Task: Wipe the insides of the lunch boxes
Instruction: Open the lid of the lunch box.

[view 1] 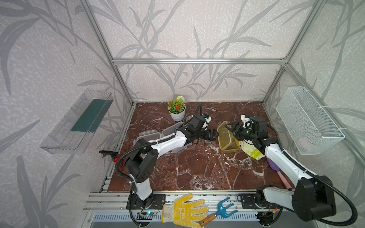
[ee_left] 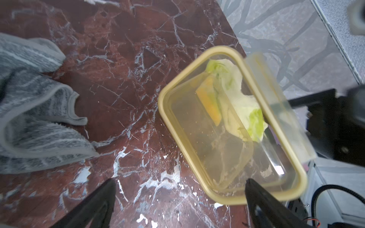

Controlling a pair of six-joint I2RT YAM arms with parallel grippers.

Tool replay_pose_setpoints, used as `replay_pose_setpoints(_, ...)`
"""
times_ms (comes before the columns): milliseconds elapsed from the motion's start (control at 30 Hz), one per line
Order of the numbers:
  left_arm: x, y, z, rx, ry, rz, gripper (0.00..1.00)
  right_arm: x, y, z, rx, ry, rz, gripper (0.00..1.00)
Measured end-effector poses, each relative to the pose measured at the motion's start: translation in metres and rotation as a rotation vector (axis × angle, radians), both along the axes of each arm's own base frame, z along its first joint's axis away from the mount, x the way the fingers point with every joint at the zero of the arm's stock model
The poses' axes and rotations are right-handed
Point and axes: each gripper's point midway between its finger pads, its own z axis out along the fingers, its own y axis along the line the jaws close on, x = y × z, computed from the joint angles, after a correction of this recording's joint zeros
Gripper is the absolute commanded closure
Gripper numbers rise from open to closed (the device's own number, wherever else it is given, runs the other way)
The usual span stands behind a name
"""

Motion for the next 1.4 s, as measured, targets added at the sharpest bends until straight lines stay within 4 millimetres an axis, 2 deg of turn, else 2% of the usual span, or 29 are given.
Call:
replay_pose_setpoints(67,-0.014,0.003,0.01,0.014,-0.046,-0.011,0.0,0.0,0.003,0.001,-0.005,0.0,0.006,0.3)
replay_pose_setpoints(167,-0.031,0.01,0.007,0.033,-0.056,-0.024,0.01,0.0,0.005,0.003,-0.013,-0.001,0.008,0.3)
replay_pose_setpoints(233,-0.031,0.016,0.0,0.057,-0.046,-0.013,0.02,0.001,0.005,0.007,-0.018,-0.004,0.007,0.31)
replay_pose_setpoints(333,-0.031,0.02,-0.013,0.088,-0.024,-0.011,0.09,0.003,0.007,0.014,-0.037,-0.015,0.009,0.3)
replay_pose_setpoints(433,-0.034,0.021,-0.019,0.14,-0.042,-0.026,0.09,0.004,0.011,0.021,-0.061,-0.029,0.016,0.3)
replay_pose_setpoints(567,-0.062,0.003,-0.02,0.24,-0.129,-0.09,0.03,0.003,0.013,0.02,-0.076,-0.026,0.019,0.3)
replay_pose_setpoints(700,-0.084,-0.011,-0.016,0.264,-0.202,-0.131,0.02,0.002,0.012,0.017,-0.085,-0.016,0.011,0.3)
replay_pose_setpoints(933,-0.078,-0.014,-0.011,0.292,-0.286,-0.089,0.02,0.002,0.013,0.013,-0.093,-0.008,0.016,0.3)
replay_pose_setpoints(1100,-0.067,-0.039,-0.01,0.313,-0.315,-0.09,0.02,0.003,0.013,0.011,-0.094,-0.001,0.017,0.29)
replay_pose_setpoints(1200,-0.063,-0.051,-0.015,0.326,-0.32,-0.096,0.02,0.003,0.013,0.011,-0.094,-0.001,0.017,0.29)
replay_pose_setpoints(1400,-0.057,-0.05,-0.028,0.399,-0.316,-0.07,0.08,0.004,0.013,0.009,-0.094,0.004,0.014,0.29)
